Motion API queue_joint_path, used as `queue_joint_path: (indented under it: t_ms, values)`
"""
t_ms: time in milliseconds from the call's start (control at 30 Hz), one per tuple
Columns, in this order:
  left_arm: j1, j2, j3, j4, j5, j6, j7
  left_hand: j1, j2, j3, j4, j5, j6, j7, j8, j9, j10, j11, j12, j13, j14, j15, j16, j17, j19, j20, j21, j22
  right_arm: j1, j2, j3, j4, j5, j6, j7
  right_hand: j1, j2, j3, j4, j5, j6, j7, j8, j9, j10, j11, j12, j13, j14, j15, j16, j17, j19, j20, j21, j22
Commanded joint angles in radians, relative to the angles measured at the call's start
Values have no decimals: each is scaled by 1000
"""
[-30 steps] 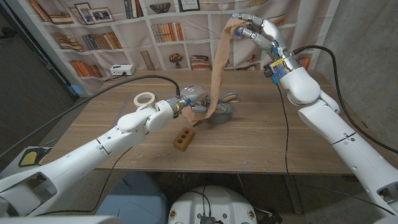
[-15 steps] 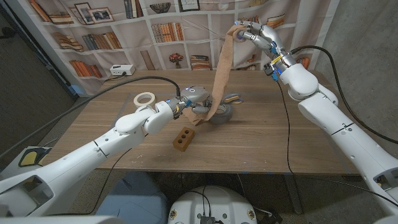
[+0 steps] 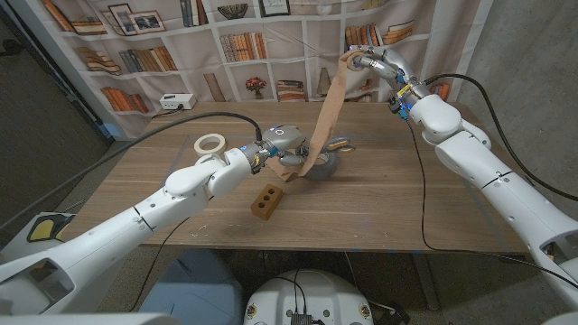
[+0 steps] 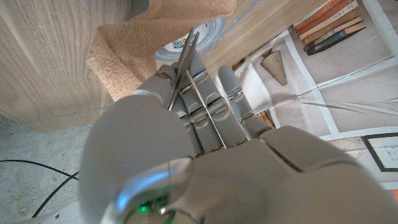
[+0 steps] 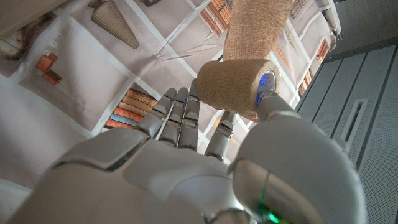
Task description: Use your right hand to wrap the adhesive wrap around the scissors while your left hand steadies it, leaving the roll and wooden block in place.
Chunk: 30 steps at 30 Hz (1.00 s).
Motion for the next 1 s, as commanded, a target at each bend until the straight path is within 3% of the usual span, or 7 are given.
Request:
queue_joint_path:
  t_ms: [33,1000]
  values:
    - [30,8,-31,-21,-27,-2,25,4,6,8,-2,6,3,4,4,2,4,-3,4,7,12,-12,-2,6,8,2,12,2,32,-15,-22,77,28,-39,5,165,170,5,11,0,35,35,3,2,282,-282,6,76,-1,-189,-2,1,-1,-1,1,3]
    - [126,58,-113,-128,-32,9,69,5,4,5,-2,6,9,2,3,5,12,-7,0,8,19,-12,-5,8,9,-5,36,-4,54,-18,-64,159,38,-53,8,168,171,7,14,-1,34,36,0,3,281,-281,2,82,-1,-189,0,3,-2,-1,2,3]
